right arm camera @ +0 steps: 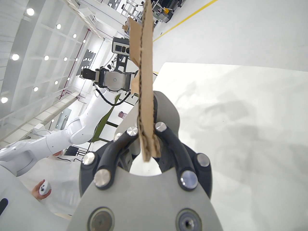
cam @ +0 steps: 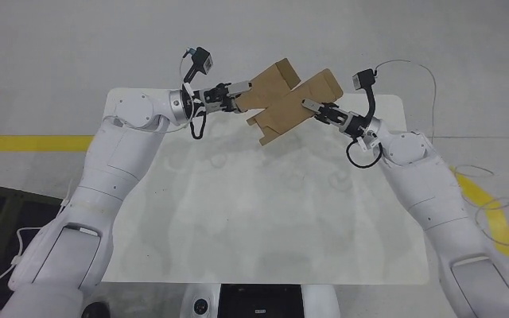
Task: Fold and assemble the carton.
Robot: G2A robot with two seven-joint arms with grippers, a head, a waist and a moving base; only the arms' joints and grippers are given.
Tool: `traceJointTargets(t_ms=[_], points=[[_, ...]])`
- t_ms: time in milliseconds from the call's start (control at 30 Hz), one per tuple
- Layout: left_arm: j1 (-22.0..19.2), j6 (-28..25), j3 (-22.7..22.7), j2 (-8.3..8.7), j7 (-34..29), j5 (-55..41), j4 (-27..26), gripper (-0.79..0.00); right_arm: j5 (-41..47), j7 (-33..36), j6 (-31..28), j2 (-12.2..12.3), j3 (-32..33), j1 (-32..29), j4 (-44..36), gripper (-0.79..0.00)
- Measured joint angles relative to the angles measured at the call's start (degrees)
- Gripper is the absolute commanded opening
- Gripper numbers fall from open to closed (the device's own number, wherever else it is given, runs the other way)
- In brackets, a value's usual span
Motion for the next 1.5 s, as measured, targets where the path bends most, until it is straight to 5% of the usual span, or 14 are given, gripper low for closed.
traceJointTargets(t_ms=[133, 400, 767, 867, 900, 933, 967, 1300, 1500], points=[[0.35, 0.61, -0.22, -0.05, 0.12, 0.54, 0.25, -0.409, -0.19, -0.02, 0.18, -0.17, 0.35, -0.42, -0.31, -0.785], [1.17, 2.10, -0.92, 0.10, 0.02, 1.99, 0.26, -0.446, -0.80, 0.24, 0.62, -0.41, 1.10, -0.99, -0.84, -0.785], [2.37, 3.64, -2.10, 0.40, 0.26, 3.87, -0.37, -0.776, -1.16, 0.60, 0.77, -0.82, 1.95, -1.62, -1.77, -0.785], [2.57, 3.84, -2.35, 0.42, 0.19, 4.01, -0.54, -0.785, -1.25, 0.70, 0.89, -0.94, 2.18, -1.70, -1.87, -0.785], [2.62, 3.90, -2.41, 0.42, 0.19, 4.05, -0.59, -0.785, -1.29, 0.69, 0.93, -0.97, 2.26, -1.73, -1.88, -0.730], [2.67, 3.95, -2.50, 0.42, 0.23, 4.13, -0.66, -0.785, -1.35, 0.68, 0.97, -1.00, 2.36, -1.79, -1.91, -0.311], [2.72, 3.96, -2.56, 0.41, 0.29, 4.15, -0.72, -0.785, -1.39, 0.68, 1.03, -1.02, 2.45, -1.85, -1.90, 0.000], [2.14, 2.96, -3.53, 0.58, -1.20, 5.70, -1.98, -0.785, -5.95, 2.05, -0.15, 0.39, 6.95, -2.69, 1.13, 0.000], [0.90, 1.56, -3.91, 1.06, -5.49, 8.68, -2.25, -0.785, -4.73, 6.68, -6.77, 1.66, 10.56, -3.32, -0.34, 0.000]])
